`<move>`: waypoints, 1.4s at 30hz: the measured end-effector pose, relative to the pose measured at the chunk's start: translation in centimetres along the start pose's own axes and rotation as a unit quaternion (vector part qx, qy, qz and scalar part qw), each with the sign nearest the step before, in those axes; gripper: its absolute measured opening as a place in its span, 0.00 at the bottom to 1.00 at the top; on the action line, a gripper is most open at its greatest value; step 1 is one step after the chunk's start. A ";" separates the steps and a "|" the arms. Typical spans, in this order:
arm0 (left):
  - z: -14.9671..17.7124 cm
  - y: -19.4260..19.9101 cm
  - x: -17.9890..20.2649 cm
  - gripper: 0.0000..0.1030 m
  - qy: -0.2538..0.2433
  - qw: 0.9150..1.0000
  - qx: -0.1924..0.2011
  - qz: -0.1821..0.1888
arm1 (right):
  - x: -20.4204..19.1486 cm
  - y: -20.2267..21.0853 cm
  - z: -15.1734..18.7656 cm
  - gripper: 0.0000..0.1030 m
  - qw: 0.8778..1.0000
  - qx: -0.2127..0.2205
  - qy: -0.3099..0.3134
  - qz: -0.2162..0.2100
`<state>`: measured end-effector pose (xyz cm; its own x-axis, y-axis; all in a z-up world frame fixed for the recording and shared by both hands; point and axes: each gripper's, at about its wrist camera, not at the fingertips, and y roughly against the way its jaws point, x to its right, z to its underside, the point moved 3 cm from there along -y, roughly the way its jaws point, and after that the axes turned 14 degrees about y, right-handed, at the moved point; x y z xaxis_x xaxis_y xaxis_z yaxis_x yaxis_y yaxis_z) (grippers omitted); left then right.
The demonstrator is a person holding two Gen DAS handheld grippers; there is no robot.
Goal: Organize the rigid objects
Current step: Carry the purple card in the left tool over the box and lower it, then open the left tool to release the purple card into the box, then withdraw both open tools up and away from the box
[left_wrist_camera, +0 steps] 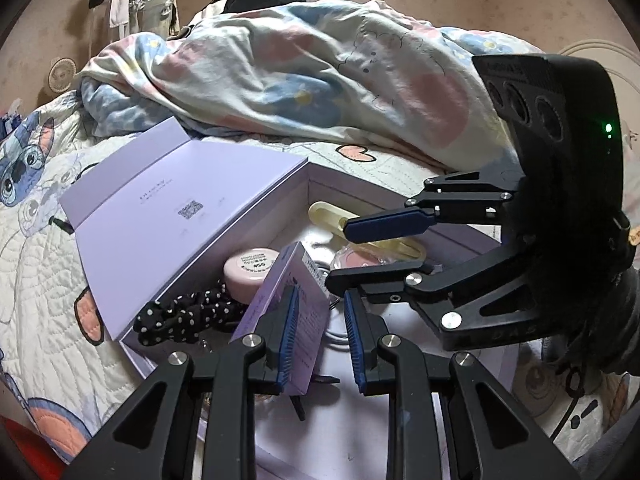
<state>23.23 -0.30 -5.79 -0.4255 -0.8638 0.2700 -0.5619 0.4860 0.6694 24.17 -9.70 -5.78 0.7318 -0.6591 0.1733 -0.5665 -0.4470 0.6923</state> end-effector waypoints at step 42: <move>-0.1 3.4 -1.3 0.93 0.101 0.977 0.008 -0.186 | 0.3 5.2 1.0 0.83 0.993 -0.051 -0.037 0.099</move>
<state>21.97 2.43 -3.81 -0.0420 -0.9890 0.1420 -0.6633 0.1339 0.7363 21.04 -12.90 -2.83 0.5783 -0.7719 0.2641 -0.6524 -0.2432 0.7178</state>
